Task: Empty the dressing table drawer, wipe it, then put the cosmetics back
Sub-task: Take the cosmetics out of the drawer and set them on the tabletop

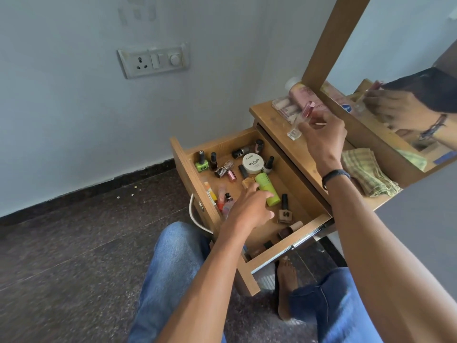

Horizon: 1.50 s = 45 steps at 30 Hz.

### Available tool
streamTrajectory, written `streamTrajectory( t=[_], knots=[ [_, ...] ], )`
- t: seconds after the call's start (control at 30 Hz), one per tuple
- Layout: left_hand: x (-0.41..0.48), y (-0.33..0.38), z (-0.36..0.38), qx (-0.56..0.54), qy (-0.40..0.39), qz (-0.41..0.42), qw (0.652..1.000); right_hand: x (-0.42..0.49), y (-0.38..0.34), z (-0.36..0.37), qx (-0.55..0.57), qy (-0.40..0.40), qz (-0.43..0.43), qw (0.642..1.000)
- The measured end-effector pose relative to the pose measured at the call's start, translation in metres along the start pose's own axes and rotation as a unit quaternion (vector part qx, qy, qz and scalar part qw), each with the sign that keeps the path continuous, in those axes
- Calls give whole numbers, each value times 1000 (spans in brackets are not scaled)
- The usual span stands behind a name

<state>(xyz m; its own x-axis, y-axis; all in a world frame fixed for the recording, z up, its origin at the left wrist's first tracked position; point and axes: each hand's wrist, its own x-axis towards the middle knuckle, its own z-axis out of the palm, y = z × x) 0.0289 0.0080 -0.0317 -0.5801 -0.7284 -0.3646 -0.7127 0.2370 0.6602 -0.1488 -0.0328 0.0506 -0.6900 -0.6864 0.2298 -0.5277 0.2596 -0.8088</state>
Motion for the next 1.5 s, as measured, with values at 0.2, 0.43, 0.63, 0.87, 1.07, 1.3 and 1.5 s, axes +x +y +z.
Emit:
streamTrajectory(
  t=[0.2,0.43,0.63,0.87,1.07,1.3,1.5],
  knots=[
    [-1,1,-2,2,-4,-3,1000,7,19,11,20,-2,33,999],
    [-2,3,-1,-4,12,-23,1000,-66,40,4,22,125,-110,986],
    [-11,9,-6,-16,37,-76,996,-118,70,14,-124,-52,-179,975],
    [-12,12,-7,-1,59,-81,995,-118,86,26,-271,-212,-105,933],
    [-15,13,-11,-3,82,-84,993,-120,80,21,-240,-183,-74,950],
    [-9,8,-12,-24,186,-27,982,-132,71,9,-109,-59,-67,990],
    [-4,2,-9,-24,269,-6,963,-127,52,-9,23,43,-131,990]
  ],
)
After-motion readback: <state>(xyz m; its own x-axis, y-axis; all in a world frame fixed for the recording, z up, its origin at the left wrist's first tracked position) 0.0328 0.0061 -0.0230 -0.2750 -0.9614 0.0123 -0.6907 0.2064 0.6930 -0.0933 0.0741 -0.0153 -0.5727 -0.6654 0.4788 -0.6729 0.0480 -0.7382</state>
